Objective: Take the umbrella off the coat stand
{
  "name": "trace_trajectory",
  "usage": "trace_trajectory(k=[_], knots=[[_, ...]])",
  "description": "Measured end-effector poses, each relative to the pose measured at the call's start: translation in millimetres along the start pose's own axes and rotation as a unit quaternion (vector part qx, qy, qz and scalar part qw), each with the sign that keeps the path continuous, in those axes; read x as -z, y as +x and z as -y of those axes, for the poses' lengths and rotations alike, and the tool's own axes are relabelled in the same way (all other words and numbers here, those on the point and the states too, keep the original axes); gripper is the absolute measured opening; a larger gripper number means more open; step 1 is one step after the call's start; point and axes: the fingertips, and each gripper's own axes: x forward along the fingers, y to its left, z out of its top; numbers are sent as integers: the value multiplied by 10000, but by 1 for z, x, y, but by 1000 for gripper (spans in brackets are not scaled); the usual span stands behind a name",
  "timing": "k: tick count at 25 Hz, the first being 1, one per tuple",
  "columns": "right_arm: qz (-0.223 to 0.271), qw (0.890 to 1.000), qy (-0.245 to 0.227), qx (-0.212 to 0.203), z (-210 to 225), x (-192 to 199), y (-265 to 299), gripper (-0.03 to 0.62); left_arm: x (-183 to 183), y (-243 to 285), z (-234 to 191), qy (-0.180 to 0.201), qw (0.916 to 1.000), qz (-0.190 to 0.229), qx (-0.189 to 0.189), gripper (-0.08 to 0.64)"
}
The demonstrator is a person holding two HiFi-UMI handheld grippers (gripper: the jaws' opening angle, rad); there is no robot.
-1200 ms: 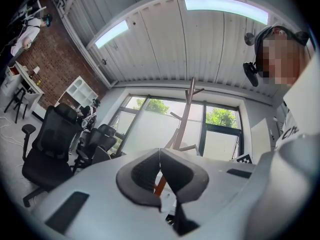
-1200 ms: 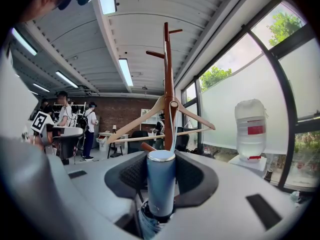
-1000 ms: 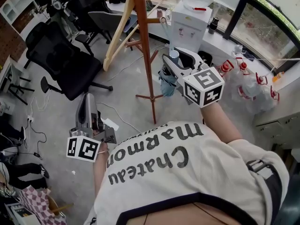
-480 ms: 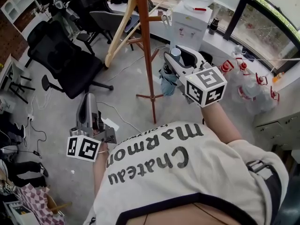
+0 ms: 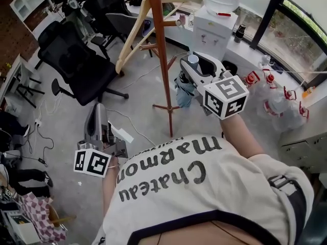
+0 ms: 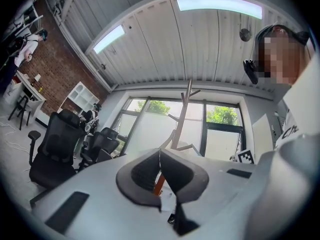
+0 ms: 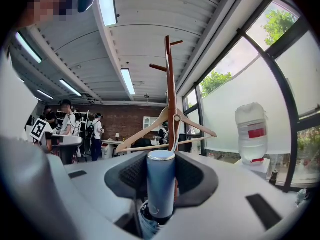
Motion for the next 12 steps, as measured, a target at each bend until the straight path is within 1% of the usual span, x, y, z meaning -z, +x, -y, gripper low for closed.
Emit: trace_trajectory(k=[4,8,12], knots=[[87,9998,86,-137,7,-5,-6,166,2,-5,12,38,9998,54,-160,25],[103,9994,48,-338,12,-10,-11,166,5,-9,26,50,9994,111,-322,25],[89,9988,51,-469,22,-12,-19,166,11,-7,46,61,9991,99,-404,25]])
